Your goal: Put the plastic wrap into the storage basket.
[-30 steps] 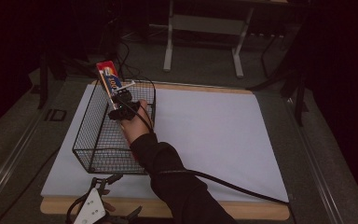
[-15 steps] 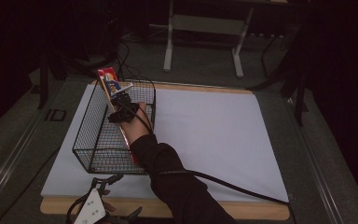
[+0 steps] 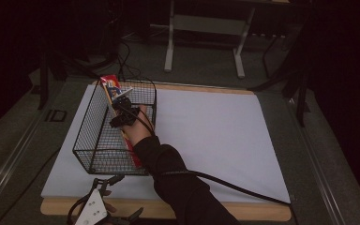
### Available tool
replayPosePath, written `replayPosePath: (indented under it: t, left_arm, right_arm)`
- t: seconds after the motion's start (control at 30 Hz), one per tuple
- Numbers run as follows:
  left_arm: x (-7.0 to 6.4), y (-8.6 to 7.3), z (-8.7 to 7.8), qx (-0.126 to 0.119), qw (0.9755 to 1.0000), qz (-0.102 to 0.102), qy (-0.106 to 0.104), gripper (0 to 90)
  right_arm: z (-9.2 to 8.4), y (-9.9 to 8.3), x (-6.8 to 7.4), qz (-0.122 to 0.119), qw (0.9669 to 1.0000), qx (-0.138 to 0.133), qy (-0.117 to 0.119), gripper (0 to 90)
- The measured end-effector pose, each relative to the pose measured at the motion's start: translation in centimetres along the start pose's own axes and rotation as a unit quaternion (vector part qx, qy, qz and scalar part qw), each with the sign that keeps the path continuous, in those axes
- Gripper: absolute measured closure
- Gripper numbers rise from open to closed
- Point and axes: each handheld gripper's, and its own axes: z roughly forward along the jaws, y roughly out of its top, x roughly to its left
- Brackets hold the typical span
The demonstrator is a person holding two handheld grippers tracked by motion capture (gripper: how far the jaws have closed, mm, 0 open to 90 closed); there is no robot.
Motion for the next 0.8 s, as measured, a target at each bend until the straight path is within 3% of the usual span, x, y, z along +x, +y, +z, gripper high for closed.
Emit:
replayPosePath:
  t: [0.2,0.8]
  left_arm:
    - [0.0,0.0,0.1,0.002,1.0000,0.001,-0.002,0.2]
    - [0.0,0.0,0.1,0.002,1.0000,0.001,-0.003,0.2]
  right_arm:
    - [0.8,-0.4,-0.3,-0.002,0.9999,0.014,0.006,36.1]
    - [1.0,-0.5,-0.5,-0.013,0.9998,0.009,0.012,33.3]
